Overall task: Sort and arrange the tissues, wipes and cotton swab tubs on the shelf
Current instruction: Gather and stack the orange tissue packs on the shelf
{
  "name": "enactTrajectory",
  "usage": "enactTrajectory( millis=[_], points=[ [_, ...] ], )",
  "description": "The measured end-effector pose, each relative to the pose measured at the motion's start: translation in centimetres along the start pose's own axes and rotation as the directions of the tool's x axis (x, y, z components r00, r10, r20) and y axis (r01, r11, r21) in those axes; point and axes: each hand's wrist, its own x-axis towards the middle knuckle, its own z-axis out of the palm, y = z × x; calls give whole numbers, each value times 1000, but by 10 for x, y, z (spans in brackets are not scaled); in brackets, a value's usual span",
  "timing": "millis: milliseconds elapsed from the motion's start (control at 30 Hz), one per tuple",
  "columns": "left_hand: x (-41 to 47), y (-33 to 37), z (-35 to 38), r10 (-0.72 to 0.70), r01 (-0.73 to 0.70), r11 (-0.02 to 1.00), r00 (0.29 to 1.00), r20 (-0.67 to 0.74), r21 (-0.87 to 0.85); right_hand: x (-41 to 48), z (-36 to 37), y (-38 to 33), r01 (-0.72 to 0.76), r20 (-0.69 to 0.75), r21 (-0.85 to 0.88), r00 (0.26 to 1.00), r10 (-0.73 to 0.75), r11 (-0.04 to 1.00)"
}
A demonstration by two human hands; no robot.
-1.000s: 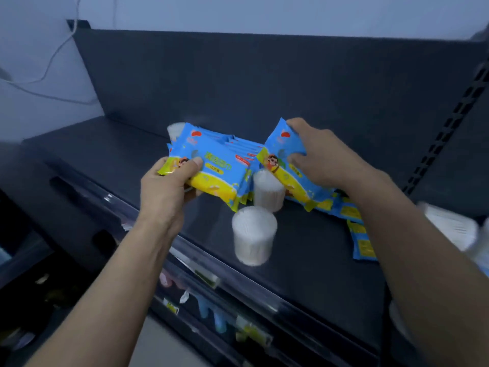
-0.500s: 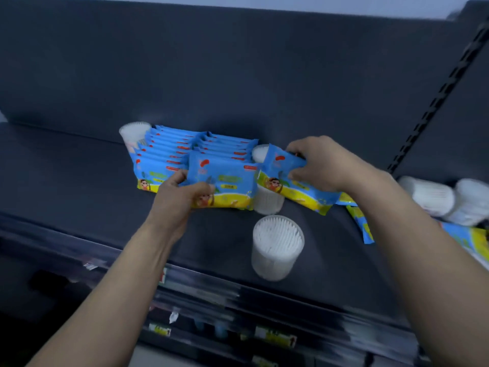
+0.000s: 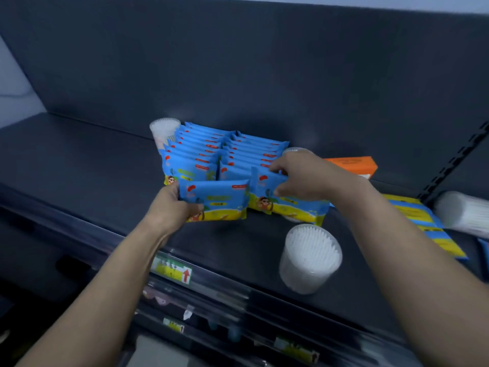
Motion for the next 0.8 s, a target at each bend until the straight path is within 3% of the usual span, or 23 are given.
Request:
enactTrajectory(
  millis=[267, 400, 500, 633, 800],
  points=[
    [50, -5, -80, -21, 8, 991, 995, 99, 131, 49, 24, -61, -105, 117, -24, 987, 107, 994],
    [80, -2, -98, 23, -66, 964, 985, 168, 257, 62, 33, -76, -220, 98, -67, 969, 226, 973],
    [99, -6, -100, 82, -120, 950, 986, 143, 288, 67, 38, -83, -288, 46, -158, 953, 298, 945],
    [112, -11, -99, 221, -250, 841, 968, 117, 479, 67, 41, -89, -360, -35, -200, 932, 360, 912],
    [103, -2, -95, 342, -353, 669, 927, 151, 654, 68, 34, -85, -434, -122, -95, 898, 422, 896]
  ],
)
